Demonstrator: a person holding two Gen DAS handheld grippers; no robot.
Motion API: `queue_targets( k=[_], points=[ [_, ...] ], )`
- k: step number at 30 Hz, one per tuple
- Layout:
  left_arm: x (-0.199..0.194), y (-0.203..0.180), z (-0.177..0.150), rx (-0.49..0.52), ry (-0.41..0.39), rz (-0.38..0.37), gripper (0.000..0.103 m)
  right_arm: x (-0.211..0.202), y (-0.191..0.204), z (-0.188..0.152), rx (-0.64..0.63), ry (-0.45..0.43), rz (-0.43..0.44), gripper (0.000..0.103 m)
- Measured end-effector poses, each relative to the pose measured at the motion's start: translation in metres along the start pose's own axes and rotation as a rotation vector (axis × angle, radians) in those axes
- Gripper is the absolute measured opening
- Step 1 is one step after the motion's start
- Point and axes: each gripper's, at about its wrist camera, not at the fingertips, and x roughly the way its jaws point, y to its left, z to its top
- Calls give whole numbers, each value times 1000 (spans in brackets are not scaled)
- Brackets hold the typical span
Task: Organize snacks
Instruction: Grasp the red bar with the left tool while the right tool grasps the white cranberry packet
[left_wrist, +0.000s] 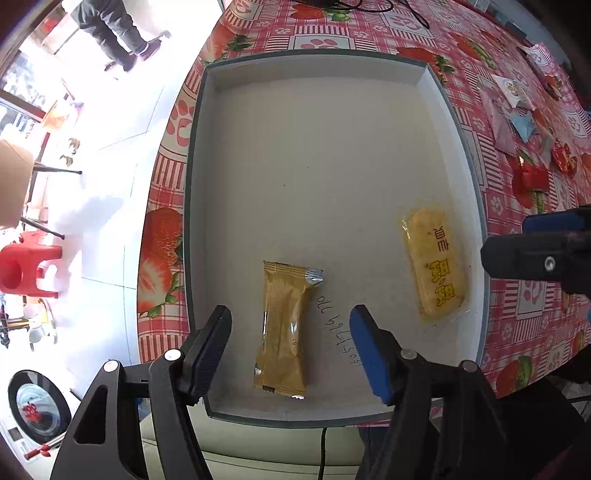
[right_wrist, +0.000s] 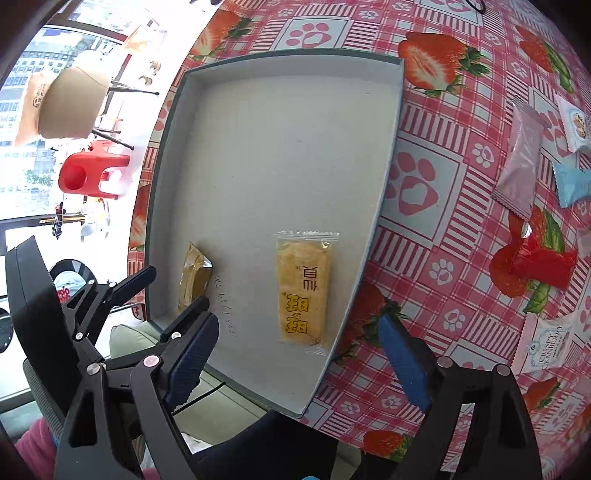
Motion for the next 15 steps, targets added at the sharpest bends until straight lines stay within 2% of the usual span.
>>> queue_targets(
  k=[1,2,5,8,12,15],
  points=[
    [-3,-3,4,10,-10,0,71,-2,-11,-2,37,-5,-8,99],
    [-6,-7,8,22,-22,0,71,-5,-24,-4,84,-14,-20,103],
    [-20,-23,19,67,-62,-9,73,-14,-72,-16,263,-38,-40,103],
    [-32,-45,24,132,-98,-26,74,-24,-132,-36,525,-79,-69,103],
    [-46,-71,36,231,-124,-45,76,-29,-204,-71,881,-114,-14,103],
    [-50,-93,37,301,-134,-39,76,-27,-234,-84,1015,-133,18,103]
  ],
)
